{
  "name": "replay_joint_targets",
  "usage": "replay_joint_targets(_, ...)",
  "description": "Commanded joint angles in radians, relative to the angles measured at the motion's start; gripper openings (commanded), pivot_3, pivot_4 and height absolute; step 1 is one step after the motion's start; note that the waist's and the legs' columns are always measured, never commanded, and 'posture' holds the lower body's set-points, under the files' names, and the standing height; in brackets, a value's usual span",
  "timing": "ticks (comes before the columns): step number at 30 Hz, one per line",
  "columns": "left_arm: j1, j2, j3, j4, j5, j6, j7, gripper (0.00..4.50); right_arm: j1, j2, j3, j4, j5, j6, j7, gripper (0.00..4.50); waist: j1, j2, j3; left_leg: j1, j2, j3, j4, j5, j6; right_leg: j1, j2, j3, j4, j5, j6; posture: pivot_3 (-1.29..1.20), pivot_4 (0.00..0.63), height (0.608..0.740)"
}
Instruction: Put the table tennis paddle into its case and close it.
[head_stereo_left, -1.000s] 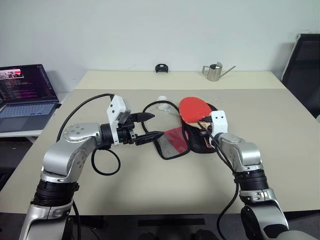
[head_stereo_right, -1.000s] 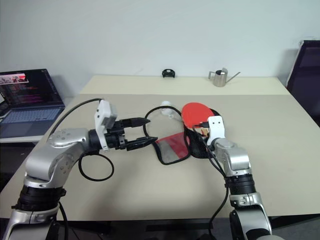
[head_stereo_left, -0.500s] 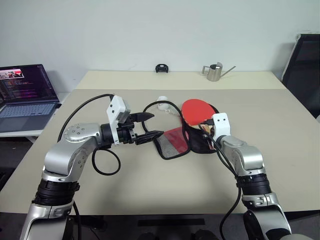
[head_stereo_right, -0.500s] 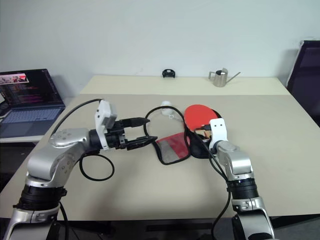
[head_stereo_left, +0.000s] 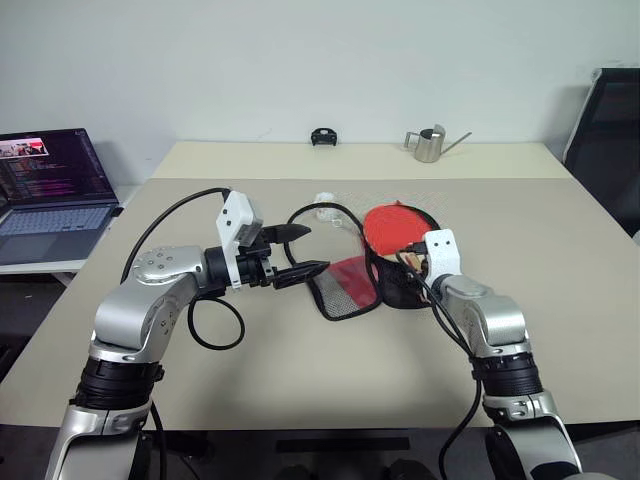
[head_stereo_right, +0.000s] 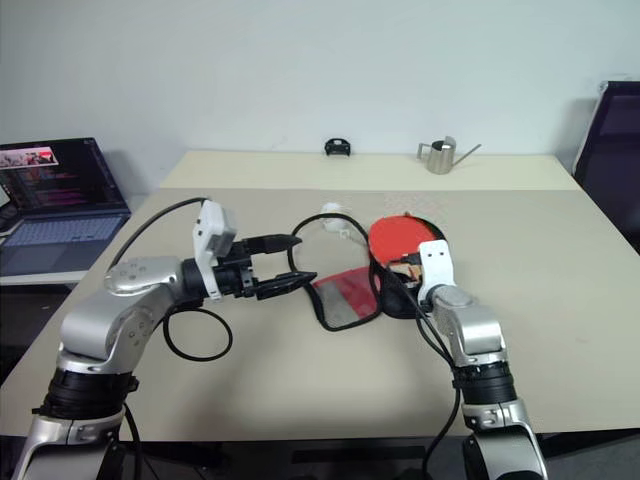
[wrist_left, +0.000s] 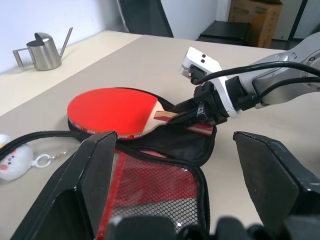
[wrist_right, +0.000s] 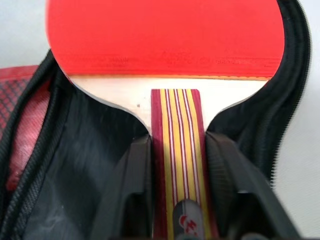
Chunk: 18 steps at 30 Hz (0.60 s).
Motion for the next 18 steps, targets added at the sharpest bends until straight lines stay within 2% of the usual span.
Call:
replay_joint_targets(1,-0.013,0.002,0.010,-0.013,0.000,-0.021,0.004,4.08,-0.011,0.006,-0.023,-0.012,-0.011,-0.007,-0.029,2.96,-0.001,0.000,0.000,0.000,0.000,0.000,0.000,0.000,0.000,0.000,0.000,0.000,0.000,0.000,0.000,0.00,0.150,0.740)
replay_joint_targets(3,-0.011,0.004,0.013,-0.014,0.000,-0.021,0.006,4.08,-0.016,0.033,-0.046,-0.015,0.011,0.024,-0.046,3.63,-0.001,0.000,0.000,0.000,0.000,0.000,0.000,0.000,0.000,0.000,0.000,0.000,0.000,0.000,0.000,0.00,0.150,0.740)
replay_joint_targets(18,-0.006,0.008,0.018,-0.010,0.003,-0.022,0.012,4.08,-0.012,0.074,-0.044,-0.086,0.045,0.040,-0.035,3.63,-0.001,0.000,0.000,0.001,0.000,0.000,0.000,0.000,0.000,0.000,0.000,0.000,0.000,0.000,0.000,0.00,0.150,0.740)
